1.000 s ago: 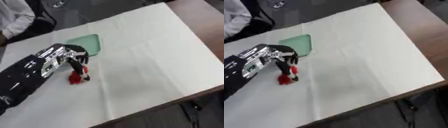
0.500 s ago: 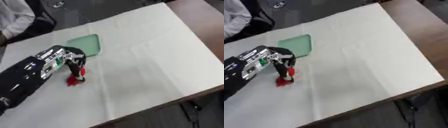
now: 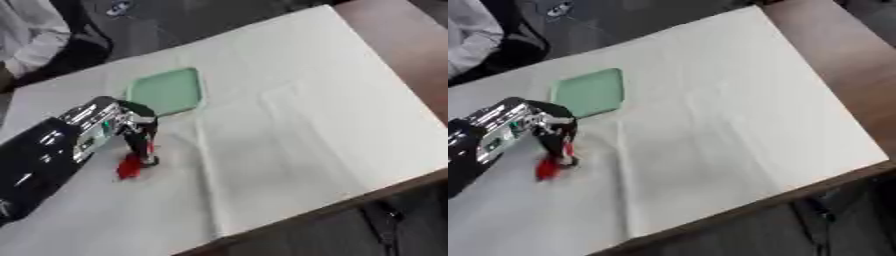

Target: Pick up objects on the table and place them in the box.

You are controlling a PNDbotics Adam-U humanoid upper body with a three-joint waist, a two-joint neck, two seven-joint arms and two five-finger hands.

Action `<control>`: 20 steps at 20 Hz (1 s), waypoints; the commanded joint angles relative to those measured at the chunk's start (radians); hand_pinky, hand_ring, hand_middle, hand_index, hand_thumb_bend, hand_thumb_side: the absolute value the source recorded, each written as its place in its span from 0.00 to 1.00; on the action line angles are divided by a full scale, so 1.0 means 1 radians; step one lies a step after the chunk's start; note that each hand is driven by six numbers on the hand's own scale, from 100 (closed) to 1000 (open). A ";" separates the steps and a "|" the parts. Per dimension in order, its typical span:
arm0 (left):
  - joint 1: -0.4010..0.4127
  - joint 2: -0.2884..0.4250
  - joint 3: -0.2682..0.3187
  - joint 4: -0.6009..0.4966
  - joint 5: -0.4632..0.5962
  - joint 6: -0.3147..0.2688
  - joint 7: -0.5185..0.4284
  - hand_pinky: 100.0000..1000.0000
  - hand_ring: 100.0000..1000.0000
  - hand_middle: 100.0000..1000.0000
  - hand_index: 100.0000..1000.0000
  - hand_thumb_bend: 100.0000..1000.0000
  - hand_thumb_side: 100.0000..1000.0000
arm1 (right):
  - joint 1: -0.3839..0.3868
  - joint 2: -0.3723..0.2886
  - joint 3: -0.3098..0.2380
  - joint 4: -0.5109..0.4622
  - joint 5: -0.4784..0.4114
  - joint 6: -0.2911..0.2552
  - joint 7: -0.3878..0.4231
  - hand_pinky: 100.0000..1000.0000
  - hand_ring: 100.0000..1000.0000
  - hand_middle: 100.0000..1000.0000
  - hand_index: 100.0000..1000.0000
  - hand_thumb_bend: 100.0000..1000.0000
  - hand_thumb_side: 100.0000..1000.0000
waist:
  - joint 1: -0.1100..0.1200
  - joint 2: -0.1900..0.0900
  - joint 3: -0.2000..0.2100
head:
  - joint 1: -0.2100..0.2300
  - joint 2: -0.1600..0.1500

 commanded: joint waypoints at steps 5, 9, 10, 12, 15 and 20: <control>-0.018 0.086 0.016 -0.093 0.009 0.044 -0.026 0.00 0.00 0.11 0.33 0.00 0.60 | -0.016 -0.015 -0.006 -0.015 0.005 0.000 -0.003 0.09 1.00 0.20 0.62 0.00 0.51 | -0.008 -0.013 0.006 | 0.002 -0.001; -0.025 0.128 0.019 -0.195 0.052 0.103 -0.080 0.00 0.00 0.10 0.33 0.00 0.60 | -0.015 -0.017 -0.005 -0.015 0.006 0.000 -0.002 0.09 1.00 0.20 0.62 0.00 0.51 | -0.007 -0.013 0.007 | 0.000 -0.001; -0.027 0.141 0.024 -0.228 0.065 0.123 -0.090 0.00 0.00 0.10 0.33 0.00 0.60 | -0.014 -0.017 -0.005 -0.015 0.006 0.000 -0.002 0.09 1.00 0.20 0.62 0.00 0.51 | -0.007 -0.014 0.008 | -0.001 -0.001; -0.031 0.167 0.039 -0.292 0.086 0.167 -0.104 0.00 0.00 0.10 0.34 0.00 0.60 | -0.013 -0.018 -0.005 -0.015 0.006 0.000 -0.002 0.09 1.00 0.20 0.62 0.00 0.51 | -0.006 -0.014 0.009 | -0.001 -0.001; -0.040 0.197 0.065 -0.351 0.079 0.222 -0.105 0.00 0.00 0.09 0.33 0.00 0.61 | -0.013 -0.019 -0.005 -0.015 0.006 0.001 -0.002 0.09 1.00 0.20 0.62 0.00 0.51 | -0.005 -0.016 0.010 | -0.002 -0.001; -0.039 0.205 0.098 -0.347 0.050 0.248 -0.048 0.00 0.00 0.08 0.33 0.00 0.61 | -0.015 -0.018 -0.005 -0.015 0.005 0.001 -0.002 0.09 1.00 0.20 0.62 0.00 0.51 | -0.004 -0.015 0.008 | -0.006 -0.001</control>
